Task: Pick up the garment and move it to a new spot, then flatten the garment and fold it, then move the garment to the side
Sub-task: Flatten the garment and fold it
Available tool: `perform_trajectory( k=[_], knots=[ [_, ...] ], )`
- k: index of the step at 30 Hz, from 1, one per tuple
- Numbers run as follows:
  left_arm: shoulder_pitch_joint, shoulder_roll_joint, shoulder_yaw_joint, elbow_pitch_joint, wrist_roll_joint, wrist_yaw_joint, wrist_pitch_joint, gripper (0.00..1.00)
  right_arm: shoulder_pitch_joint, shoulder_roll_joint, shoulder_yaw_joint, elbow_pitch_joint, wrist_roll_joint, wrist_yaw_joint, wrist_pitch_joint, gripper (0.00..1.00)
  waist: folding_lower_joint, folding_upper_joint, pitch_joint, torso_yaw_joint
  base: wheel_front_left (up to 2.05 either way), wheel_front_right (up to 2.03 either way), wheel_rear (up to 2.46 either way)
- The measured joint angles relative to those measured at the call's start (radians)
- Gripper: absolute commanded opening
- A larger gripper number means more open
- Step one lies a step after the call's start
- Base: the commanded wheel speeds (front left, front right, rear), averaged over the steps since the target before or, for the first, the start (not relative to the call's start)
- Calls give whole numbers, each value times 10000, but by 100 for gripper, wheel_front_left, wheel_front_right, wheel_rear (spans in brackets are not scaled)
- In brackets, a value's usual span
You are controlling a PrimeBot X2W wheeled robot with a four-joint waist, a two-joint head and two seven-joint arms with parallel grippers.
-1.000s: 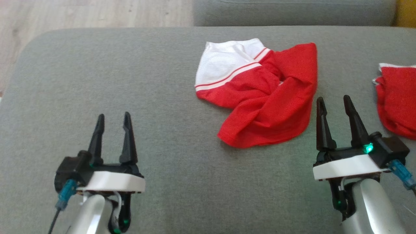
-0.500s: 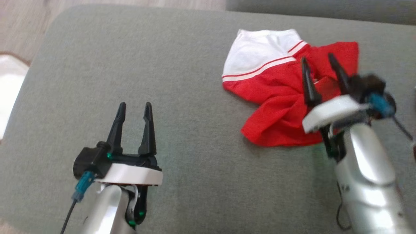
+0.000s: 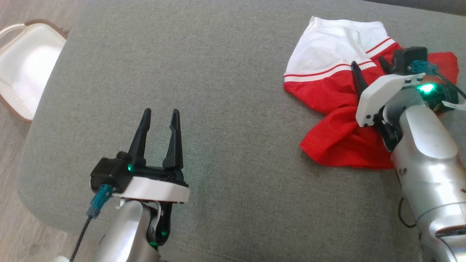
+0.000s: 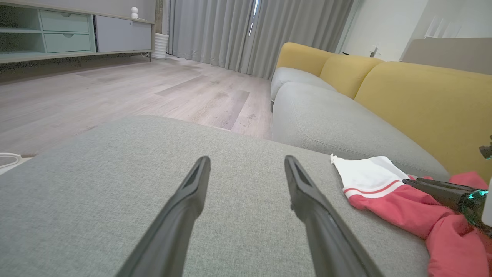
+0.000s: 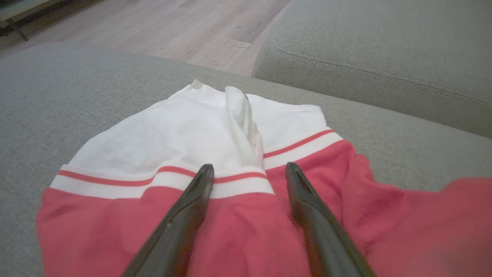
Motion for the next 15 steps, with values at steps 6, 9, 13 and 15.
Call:
perform_trajectory(
  k=[6,9,13,15],
  knots=[
    [-2,-13,-61,21,-113,19,0,100,-484,21,558,713,529,0,-512,0,0,0,38,71,0,0,0],
    [-3,-21,-65,50,-115,94,0,100,-638,84,1072,769,786,0,-1087,0,-2,0,-69,18,0,0,0],
    [-1,-25,-56,48,-117,96,0,100,-779,389,1852,506,1423,0,-1868,0,-2,0,-260,-110,0,0,0],
    [4,-27,-42,38,-119,100,0,100,-880,539,2429,211,1764,0,-2121,0,-2,0,-372,-175,0,0,0]
  ],
)
